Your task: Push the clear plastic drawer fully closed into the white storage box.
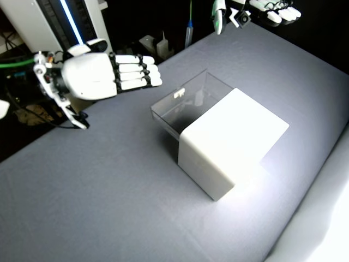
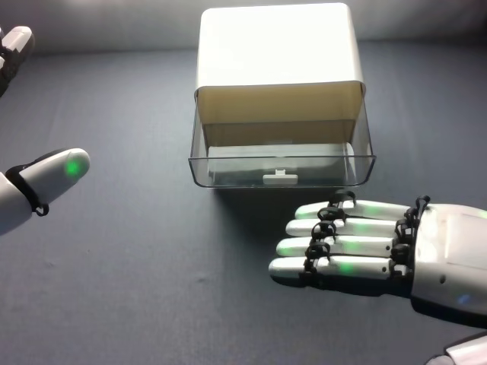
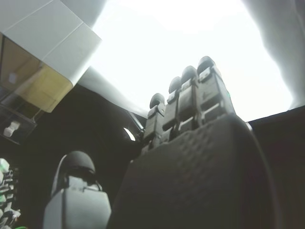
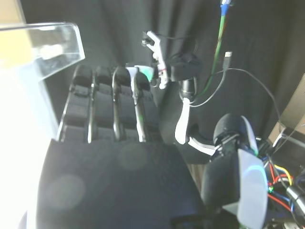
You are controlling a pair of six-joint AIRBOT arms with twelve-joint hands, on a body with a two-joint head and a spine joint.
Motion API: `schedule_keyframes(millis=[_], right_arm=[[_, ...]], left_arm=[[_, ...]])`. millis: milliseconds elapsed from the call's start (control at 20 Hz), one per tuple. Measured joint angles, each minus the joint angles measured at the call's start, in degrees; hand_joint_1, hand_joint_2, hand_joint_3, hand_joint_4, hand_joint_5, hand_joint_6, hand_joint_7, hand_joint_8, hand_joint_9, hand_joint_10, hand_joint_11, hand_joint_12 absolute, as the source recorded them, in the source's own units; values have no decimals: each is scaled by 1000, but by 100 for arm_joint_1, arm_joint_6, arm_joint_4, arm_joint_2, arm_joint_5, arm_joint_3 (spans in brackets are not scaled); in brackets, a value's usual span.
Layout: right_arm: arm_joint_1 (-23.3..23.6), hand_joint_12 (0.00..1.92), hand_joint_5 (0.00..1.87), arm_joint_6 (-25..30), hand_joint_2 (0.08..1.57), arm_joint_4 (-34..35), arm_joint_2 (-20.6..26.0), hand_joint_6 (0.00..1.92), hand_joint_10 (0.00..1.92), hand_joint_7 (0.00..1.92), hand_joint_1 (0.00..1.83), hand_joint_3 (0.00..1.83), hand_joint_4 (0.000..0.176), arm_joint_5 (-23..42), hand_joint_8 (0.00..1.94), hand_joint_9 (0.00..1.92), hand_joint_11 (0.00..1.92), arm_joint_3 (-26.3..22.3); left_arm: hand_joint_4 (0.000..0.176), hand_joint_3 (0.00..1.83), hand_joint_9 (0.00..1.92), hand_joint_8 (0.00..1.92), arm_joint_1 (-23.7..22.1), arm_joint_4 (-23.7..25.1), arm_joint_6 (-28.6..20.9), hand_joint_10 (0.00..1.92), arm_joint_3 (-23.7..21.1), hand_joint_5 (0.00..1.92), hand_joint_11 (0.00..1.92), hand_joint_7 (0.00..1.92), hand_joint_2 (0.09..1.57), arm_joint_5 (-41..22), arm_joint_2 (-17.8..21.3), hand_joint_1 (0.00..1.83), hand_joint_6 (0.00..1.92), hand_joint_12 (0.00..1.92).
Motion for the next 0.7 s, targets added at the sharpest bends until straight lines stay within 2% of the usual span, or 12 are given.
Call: schedule_keyframes(millis=[50, 100, 150, 200, 250, 300, 350, 400, 450, 550, 600, 700], right_arm=[[0, 238, 134, 4, 1036, 11, -20, 0, 1, 96, 16, 0, 128, -20, 2, 39, 0, 31], [28, 47, 117, 2, 951, 20, -55, 0, 0, 23, 2, 0, 102, -85, 0, 7, 0, 72], [59, 9, 172, 0, 936, 20, -81, 2, 0, 4, 0, 0, 45, -162, 0, 1, 0, 116], [107, 1, 150, 2, 1016, 11, -96, 0, 0, 0, 0, 0, 37, -223, 0, 0, 0, 140], [136, 0, 88, 2, 1054, -9, -127, 0, 0, 0, 0, 19, 22, -247, 0, 0, 0, 190], [188, 0, 135, 2, 1052, 9, -155, 22, 0, 16, 0, 16, 3, -321, 6, 0, 0, 225], [208, 0, 143, 2, 1077, -13, -168, 24, 0, 2, 0, 26, 0, -341, 0, 0, 0, 273], [234, 0, 130, 0, 1067, -4, -179, 16, 0, 0, 0, 20, 0, -444, 0, 0, 0, 302], [273, 0, 111, -4, 1061, -48, -188, 8, 0, 0, 0, 16, 0, -525, 0, 0, 0, 334], [352, 0, 97, -55, 1068, -50, -227, 1, 0, 0, 0, 17, 2, -658, 0, 0, 0, 407], [376, 0, 115, -74, 1066, -42, -238, 8, 0, 0, 0, 16, 14, -723, 0, 0, 0, 426], [415, 0, 146, -186, 1069, -50, -249, 19, 0, 0, 0, 15, 13, -789, 0, 0, 0, 463]], left_arm=[[103, 17, 0, 0, 0, 4, -2, 0, 0, 0, 0, 0, 1025, -2, -2, 0, 0, 0], [104, 14, 0, 0, 0, 2, -2, 0, 0, 0, 0, 0, 1018, 0, 0, 0, 0, 0], [102, 13, 0, 0, 0, 4, -2, 0, 0, 0, 0, 0, 1017, 0, -2, 0, 0, 0], [100, 10, 0, 0, 0, 13, -2, 0, 0, 0, 0, 0, 1011, -2, 0, 0, 0, 0], [101, 8, 0, 0, 0, 9, -2, 0, 0, 0, 0, 0, 1007, 2, -2, 0, 0, 0], [89, 4, 0, 0, 0, 9, -2, 0, 0, 0, 0, 0, 999, -4, 0, 0, 0, 0], [79, 10, 0, 0, 0, 7, -2, 0, 0, 0, 0, 0, 1011, 0, 0, 0, 0, 0], [77, 13, 0, 0, 2, 9, -2, 0, 0, 0, 0, 0, 1019, -2, 0, 0, 0, 0], [85, 13, 0, 0, 0, 0, -2, 0, 0, 0, 0, 0, 1020, 2, 0, 0, 0, 0], [90, 11, 0, 0, 9, 11, -4, 0, 0, 0, 0, 0, 1016, -2, -2, 0, 0, 0], [86, 12, 0, 0, 9, 24, -4, 0, 0, 0, 0, 0, 1019, -2, -2, 0, 0, 0], [77, 20, 0, 0, 11, 13, -9, 0, 0, 0, 0, 0, 1038, 0, 0, 0, 0, 0]])
